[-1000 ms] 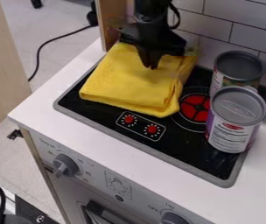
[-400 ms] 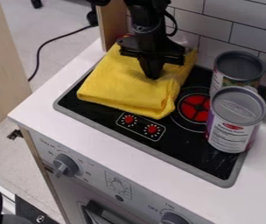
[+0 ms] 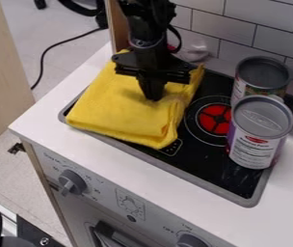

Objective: Move the yellow cloth to the lower right of the burner

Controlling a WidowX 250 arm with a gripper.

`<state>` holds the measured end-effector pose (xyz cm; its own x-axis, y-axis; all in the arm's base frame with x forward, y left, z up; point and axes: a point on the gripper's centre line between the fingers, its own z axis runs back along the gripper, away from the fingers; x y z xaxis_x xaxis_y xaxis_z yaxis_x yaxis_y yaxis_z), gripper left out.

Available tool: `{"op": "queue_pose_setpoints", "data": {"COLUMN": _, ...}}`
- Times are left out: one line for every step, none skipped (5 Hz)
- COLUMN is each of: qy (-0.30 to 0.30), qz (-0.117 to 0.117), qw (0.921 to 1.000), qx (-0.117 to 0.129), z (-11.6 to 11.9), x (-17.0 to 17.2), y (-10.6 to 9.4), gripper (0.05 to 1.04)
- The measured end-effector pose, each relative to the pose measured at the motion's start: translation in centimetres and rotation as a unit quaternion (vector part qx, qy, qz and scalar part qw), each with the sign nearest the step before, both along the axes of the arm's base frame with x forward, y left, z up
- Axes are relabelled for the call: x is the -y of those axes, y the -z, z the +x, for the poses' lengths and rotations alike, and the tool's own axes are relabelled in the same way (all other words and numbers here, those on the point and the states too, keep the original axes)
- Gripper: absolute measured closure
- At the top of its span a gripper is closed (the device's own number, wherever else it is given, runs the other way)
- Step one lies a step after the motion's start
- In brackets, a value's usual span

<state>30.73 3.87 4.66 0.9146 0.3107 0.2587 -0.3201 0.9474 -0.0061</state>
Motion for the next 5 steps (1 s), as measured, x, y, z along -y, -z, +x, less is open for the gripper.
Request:
{"op": "queue_pose_setpoints", "data": {"qy": -0.029, "qz": 0.001, "qw": 0.9995, "qx": -0.012, "z": -1.0, "x": -0.2, "y": 0.1, "gripper": 1.031}}
{"op": "queue_pose_setpoints", "data": {"qy": -0.029, "qz": 0.005, "qw": 0.9994, "qx": -0.015, "z": -2.4, "x": -0.1, "y": 0.1, "gripper": 1.031}}
{"op": "queue_pose_setpoints", "data": {"qy": -0.006, "qz": 0.011, "qw": 0.9997, "qx": -0.022, "z": -3.7, "x": 0.1, "y": 0.2, "gripper": 1.031}}
{"op": "queue_pose_setpoints", "data": {"qy": 0.051, "qz": 0.021, "qw": 0.9983, "qx": -0.021, "z": -5.4, "x": 0.3, "y": 0.2, "gripper": 1.031}}
{"op": "queue_pose_setpoints", "data": {"qy": 0.101, "qz": 0.029, "qw": 0.9944, "qx": -0.015, "z": -6.3, "x": 0.3, "y": 0.1, "gripper": 1.031}}
